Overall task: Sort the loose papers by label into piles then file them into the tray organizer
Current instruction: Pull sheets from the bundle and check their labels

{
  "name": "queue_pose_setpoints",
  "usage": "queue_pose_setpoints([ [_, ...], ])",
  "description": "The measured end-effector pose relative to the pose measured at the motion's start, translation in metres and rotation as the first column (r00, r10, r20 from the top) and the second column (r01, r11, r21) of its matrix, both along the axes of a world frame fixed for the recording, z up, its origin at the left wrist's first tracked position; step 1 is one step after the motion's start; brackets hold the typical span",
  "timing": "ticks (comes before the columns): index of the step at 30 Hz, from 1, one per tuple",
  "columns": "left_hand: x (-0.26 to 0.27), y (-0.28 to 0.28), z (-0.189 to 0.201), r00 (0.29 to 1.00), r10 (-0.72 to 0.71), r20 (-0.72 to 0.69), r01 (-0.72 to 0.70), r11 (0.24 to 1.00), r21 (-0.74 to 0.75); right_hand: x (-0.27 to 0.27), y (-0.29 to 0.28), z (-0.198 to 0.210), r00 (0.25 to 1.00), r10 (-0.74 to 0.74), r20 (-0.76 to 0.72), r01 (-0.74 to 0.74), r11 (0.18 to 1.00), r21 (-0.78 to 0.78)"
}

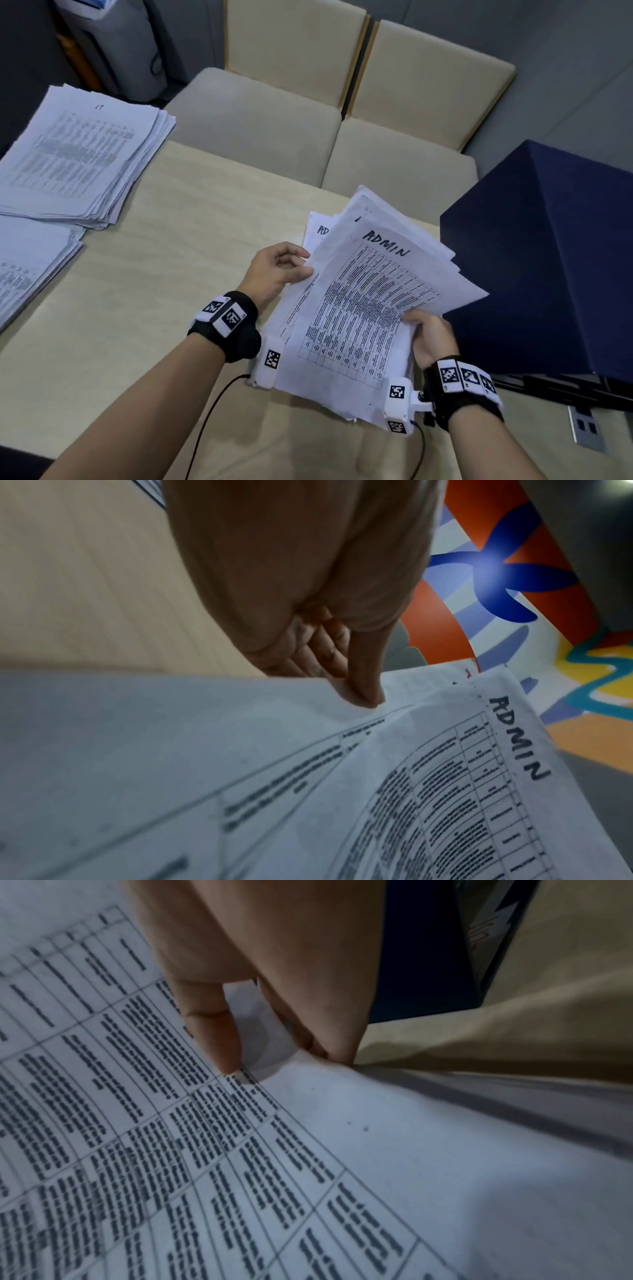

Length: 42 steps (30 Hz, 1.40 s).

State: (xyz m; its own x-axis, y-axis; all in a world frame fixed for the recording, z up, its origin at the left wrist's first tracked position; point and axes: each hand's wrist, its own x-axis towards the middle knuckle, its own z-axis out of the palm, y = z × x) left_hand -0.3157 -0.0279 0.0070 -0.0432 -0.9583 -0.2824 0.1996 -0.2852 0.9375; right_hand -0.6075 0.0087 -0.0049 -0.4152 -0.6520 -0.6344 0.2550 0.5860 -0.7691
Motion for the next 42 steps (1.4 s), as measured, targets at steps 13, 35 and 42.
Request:
queue_pose_setpoints([
  [13,0.011,-0.005,-0.011,0.969,0.006,0.245,-0.029,0.996,0.090,0.003,-0.004,0.007,0.994,-0.073,-0.080,0.060,0.987,-0.149],
  [35,-0.028,-0.020,-0.025,0.347,-0.234,0.908,0.131,0.971,0.200,0.003,0.007,-0.001,0.961,0.025,-0.277,-0.033,0.999,-0.022],
  [42,-0.008,-0.027,0.015,-0.069,-0.238,0.969,0.381,0.891,0.246,0.003,-0.001,0.007,0.992,-0.037,-0.119,0.030,0.998,-0.059],
])
